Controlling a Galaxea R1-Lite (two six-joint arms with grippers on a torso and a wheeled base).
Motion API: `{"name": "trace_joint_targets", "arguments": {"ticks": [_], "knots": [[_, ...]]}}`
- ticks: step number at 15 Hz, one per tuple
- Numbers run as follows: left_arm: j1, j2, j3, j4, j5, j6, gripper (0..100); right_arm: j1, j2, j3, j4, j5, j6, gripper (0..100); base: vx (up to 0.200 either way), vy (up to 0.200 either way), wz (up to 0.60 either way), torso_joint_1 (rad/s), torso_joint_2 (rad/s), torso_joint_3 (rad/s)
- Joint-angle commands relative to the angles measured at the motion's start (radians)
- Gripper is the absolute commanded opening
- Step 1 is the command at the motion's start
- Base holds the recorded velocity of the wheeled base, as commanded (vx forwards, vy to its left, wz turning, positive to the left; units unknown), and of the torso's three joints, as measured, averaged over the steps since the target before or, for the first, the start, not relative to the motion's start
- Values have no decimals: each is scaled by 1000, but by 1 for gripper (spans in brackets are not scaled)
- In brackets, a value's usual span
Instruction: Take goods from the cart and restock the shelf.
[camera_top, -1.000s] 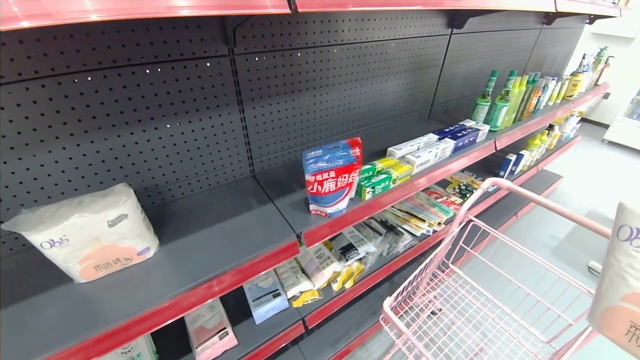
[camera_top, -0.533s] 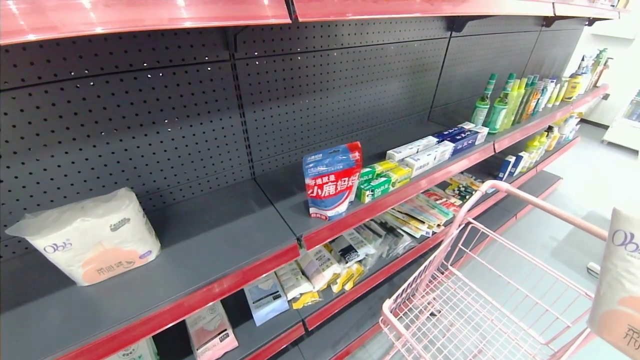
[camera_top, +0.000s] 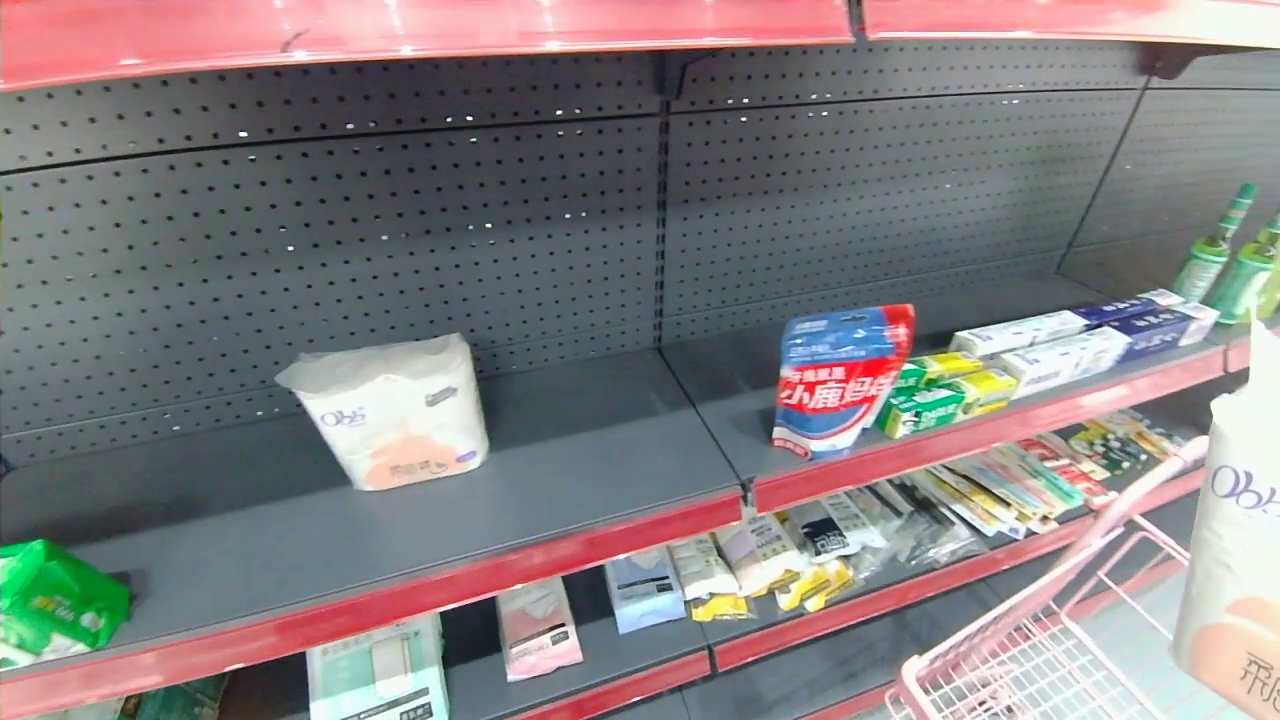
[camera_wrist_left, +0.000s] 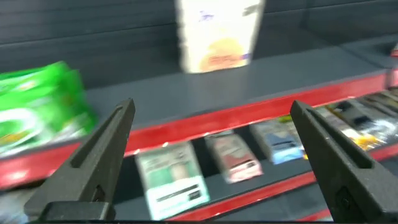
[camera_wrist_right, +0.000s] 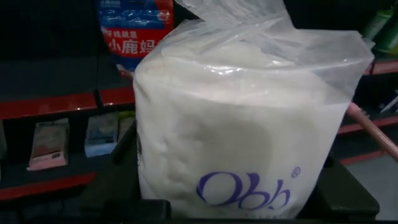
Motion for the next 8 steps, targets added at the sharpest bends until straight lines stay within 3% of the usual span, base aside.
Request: {"name": "trace_joint_targets", "arguments": {"ticks": [1,7,8], "knots": [[0,0,0,0,0,0,100,1,4,0,-1,1,0,0,0,0,600,12,-2,7],[0,0,0,0,0,0,100,1,-2,2,1,1,-3,0,0,0,600,6,0,2],[0,0,0,0,0,0,100,1,-12,2,-1,-1,-21,0,0,0,0,0,0,0]]}}
